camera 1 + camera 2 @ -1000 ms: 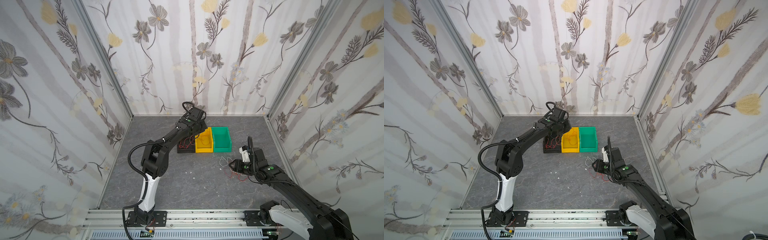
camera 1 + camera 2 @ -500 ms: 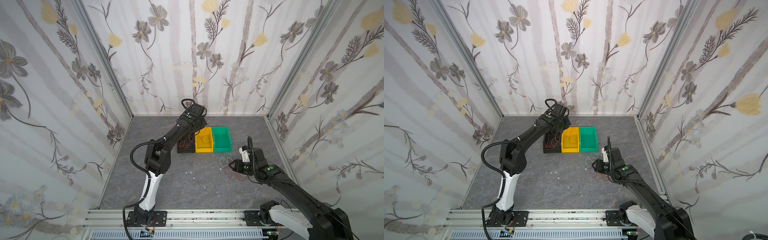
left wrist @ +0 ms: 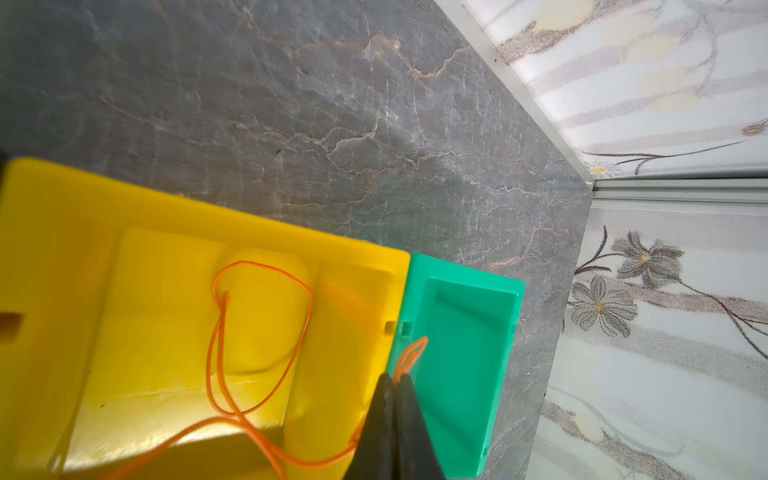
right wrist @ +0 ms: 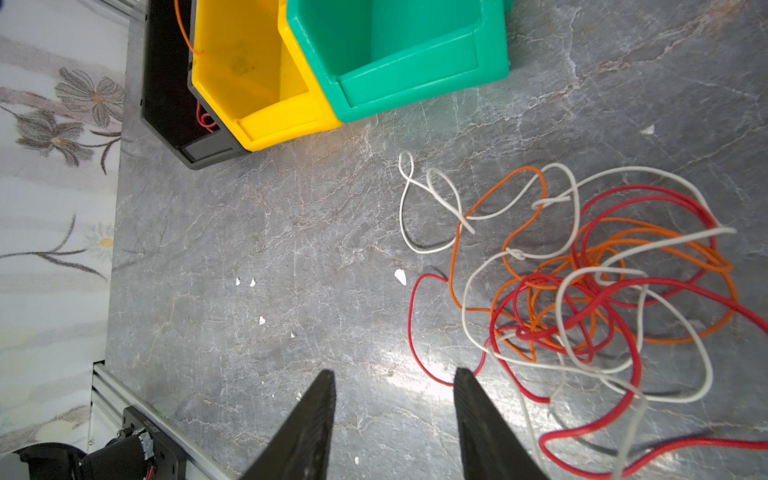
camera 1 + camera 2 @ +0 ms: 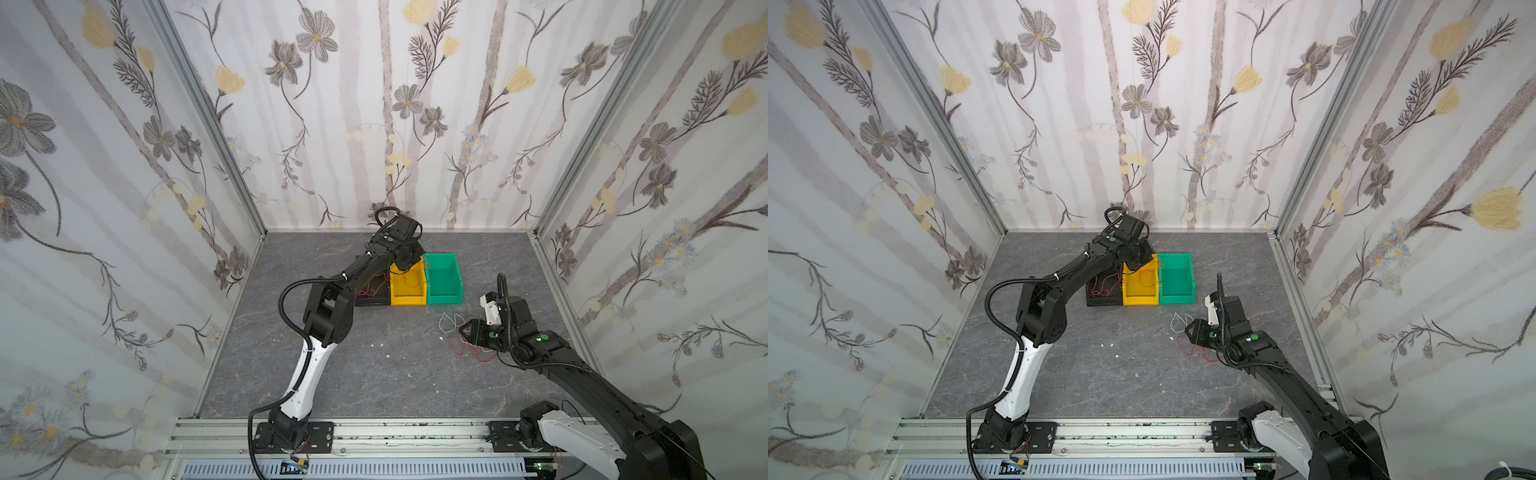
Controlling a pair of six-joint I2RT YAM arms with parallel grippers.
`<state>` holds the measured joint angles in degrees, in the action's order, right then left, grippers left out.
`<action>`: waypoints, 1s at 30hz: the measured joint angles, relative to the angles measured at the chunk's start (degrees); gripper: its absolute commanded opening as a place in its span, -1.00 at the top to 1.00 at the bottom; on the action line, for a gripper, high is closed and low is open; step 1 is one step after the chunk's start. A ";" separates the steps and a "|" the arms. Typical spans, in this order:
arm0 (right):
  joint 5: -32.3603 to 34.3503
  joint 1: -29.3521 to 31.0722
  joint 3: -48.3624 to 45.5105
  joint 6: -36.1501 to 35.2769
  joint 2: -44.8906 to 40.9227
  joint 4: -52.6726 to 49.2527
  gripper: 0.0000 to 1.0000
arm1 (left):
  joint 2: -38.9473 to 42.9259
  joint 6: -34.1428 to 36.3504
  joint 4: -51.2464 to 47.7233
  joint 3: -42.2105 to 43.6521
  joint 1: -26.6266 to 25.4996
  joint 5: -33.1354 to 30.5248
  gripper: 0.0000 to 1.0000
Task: Untangle the cables
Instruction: 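Lower the held orange wire into the yellow bin with the left gripper, then open the left gripper to release the wire and lift it away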
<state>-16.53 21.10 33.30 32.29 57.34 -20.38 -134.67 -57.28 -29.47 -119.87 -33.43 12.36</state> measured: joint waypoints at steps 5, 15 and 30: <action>0.00 -0.13 -0.37 0.00 0.02 0.00 0.04 | 0.33 -2.16 2.08 4.39 0.33 0.09 1.00; -0.02 -0.22 -0.94 0.02 -0.20 0.04 0.04 | 0.90 -3.61 -0.79 7.28 1.68 -9.38 1.00; -0.07 -0.22 -1.07 0.17 -0.02 0.92 0.04 | -4.68 -4.15 -1.66 -1.03 -0.83 -5.20 1.00</action>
<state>-16.60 20.88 32.23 32.47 57.32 -19.46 -139.35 -61.43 -31.14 -120.90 -34.26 7.16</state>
